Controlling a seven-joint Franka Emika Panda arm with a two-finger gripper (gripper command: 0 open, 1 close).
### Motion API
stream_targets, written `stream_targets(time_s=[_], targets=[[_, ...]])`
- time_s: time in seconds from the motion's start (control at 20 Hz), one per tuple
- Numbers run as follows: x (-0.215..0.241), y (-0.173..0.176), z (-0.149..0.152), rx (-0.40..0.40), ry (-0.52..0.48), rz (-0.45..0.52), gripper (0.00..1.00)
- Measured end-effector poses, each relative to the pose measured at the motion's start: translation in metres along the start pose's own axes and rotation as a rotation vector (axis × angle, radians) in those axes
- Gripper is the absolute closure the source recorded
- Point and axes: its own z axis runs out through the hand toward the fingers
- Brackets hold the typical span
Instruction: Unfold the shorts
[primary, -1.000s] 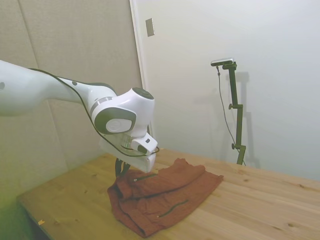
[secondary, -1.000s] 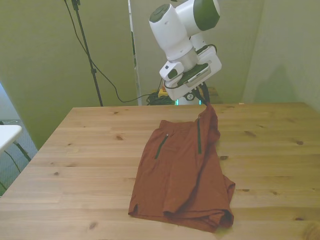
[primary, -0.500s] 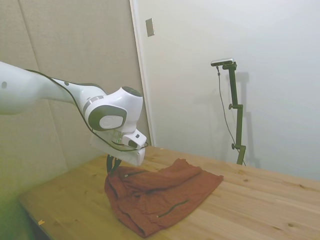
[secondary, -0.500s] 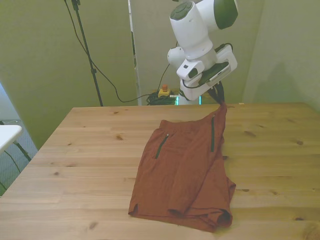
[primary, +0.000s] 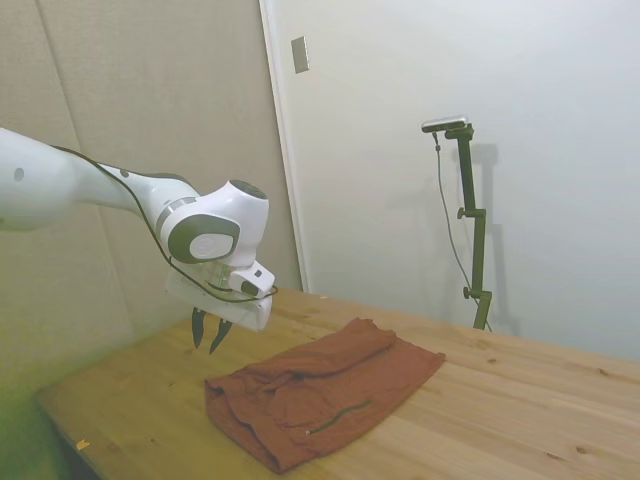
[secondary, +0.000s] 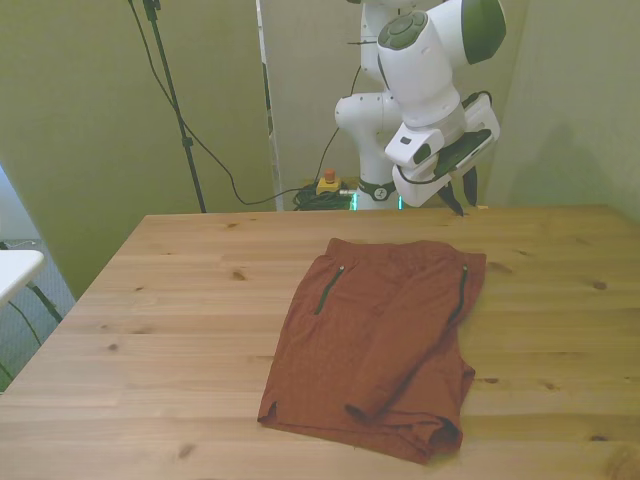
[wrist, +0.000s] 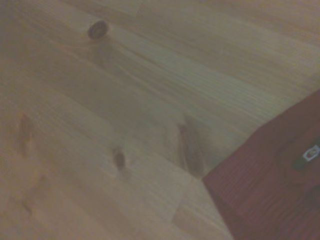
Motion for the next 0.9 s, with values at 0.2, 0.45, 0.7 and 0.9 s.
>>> stream_targets(time_s=[0.2, 0.45, 0.7, 0.9], targets=[[0.033, 0.018, -0.031, 0.027, 0.175, 0.121, 0.00], [0.141, 0.077, -0.063, 0.063, 0.383, 0.329, 0.00], [0.228, 0.082, -0.058, 0.105, 0.480, 0.564, 0.00], [0.261, 0.078, -0.050, 0.114, 0.526, 0.756, 0.00]])
